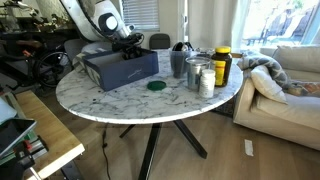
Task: Put the blue lid on the silver cup
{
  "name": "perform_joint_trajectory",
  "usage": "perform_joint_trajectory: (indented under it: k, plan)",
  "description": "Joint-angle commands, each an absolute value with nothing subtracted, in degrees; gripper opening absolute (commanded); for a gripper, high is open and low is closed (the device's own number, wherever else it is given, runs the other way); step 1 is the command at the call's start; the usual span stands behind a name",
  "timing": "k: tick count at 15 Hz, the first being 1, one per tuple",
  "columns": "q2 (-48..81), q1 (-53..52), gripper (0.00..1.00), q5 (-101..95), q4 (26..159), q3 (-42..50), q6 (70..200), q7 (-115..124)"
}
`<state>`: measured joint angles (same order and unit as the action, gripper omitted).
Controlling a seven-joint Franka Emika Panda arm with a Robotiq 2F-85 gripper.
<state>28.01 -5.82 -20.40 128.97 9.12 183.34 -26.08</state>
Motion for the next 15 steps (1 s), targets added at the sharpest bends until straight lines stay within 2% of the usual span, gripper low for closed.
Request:
perform_joint_trajectory:
  k: [1,4,6,8,10,11,14,15]
  plan:
    - [22.2,-12.7,0.0,-19.8,134.3,14.0,182.2,-22.0]
    - [16.0,-14.2,0.0,-20.3,138.7,14.2,181.6,-20.9]
    - [12.4,-22.0,0.0,-22.1,140.8,24.0,182.0,-18.1]
    - [9.8,-24.2,0.0,-27.8,139.3,32.2,183.0,-14.0]
    - [5.5,-30.6,0.0,-29.2,143.0,40.6,185.0,-12.5]
    - [10.3,-25.0,0.0,-26.7,138.4,34.0,184.3,-14.9]
    - [7.1,-28.9,0.0,-26.9,140.5,39.5,185.5,-13.1]
    - [9.5,-30.8,0.0,-27.6,136.9,44.4,188.0,-9.3]
